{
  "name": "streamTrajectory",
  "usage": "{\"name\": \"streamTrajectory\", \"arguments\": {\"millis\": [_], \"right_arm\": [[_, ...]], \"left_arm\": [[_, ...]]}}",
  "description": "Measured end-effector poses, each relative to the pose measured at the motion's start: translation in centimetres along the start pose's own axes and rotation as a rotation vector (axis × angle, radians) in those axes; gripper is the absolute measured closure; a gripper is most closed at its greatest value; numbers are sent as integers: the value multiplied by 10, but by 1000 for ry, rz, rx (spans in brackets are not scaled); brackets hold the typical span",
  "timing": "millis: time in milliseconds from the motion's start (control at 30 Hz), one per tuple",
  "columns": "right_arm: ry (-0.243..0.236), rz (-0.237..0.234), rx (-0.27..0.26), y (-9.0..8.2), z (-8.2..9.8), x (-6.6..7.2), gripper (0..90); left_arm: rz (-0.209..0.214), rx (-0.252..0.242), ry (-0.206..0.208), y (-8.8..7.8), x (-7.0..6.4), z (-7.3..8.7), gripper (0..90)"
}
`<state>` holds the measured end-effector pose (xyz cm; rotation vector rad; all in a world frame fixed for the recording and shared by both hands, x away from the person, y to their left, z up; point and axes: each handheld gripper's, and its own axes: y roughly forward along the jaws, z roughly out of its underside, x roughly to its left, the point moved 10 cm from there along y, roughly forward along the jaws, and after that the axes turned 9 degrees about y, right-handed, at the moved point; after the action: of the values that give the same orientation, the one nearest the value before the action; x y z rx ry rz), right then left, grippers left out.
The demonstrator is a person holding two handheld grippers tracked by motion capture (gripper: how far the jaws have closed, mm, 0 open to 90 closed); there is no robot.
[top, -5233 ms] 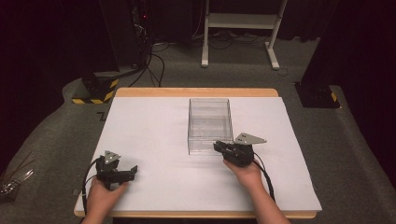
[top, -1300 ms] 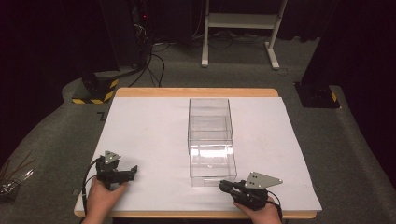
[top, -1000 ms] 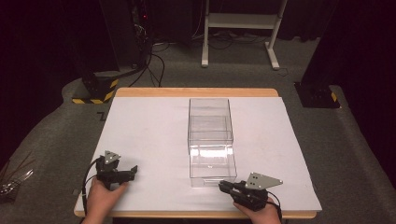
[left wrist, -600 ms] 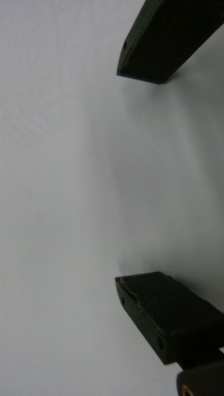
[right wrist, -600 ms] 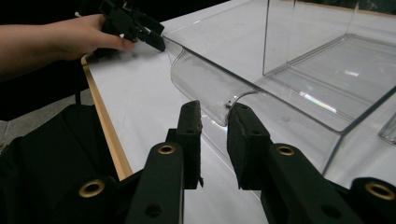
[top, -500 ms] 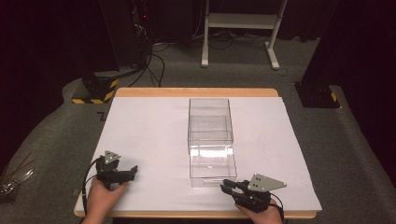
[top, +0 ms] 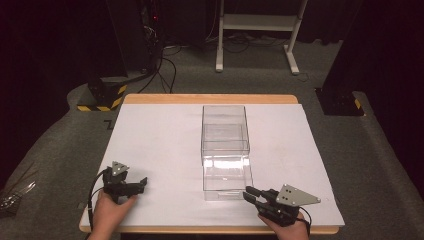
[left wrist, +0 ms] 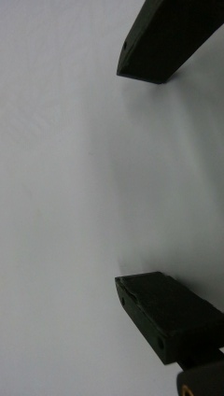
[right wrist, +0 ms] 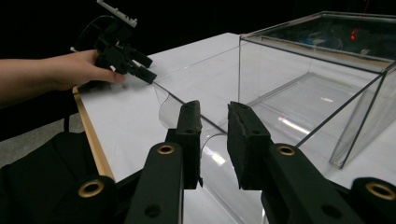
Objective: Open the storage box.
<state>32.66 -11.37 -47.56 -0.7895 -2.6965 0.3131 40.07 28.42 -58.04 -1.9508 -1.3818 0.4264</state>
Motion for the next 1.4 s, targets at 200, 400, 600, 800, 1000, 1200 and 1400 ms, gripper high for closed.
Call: {"name": "streamTrajectory", "arguments": {"millis": [200, 400, 600, 800, 1000, 1200, 1400], "right_arm": [[2, 27, -34, -3, -8, -5, 724], [-1, 72, -67, -6, -14, -13, 694], [-10, 129, -93, -11, -18, -25, 673], [3, 192, -102, -19, -17, -40, 653], [20, 275, -96, -28, -13, -61, 629], [22, 372, -72, -37, -6, -83, 622], [20, 488, -25, -47, 5, -108, 613]], "left_arm": [[0, 1, 0, 0, 0, 0, 21], [0, 0, 0, 0, 0, 0, 21], [0, 1, 0, 0, 0, 0, 21], [0, 2, 0, 0, 0, 0, 21], [1, 1, 0, 0, 0, 0, 21], [0, 1, 0, 0, 0, 0, 21], [1, 2, 0, 0, 0, 0, 21]]}}
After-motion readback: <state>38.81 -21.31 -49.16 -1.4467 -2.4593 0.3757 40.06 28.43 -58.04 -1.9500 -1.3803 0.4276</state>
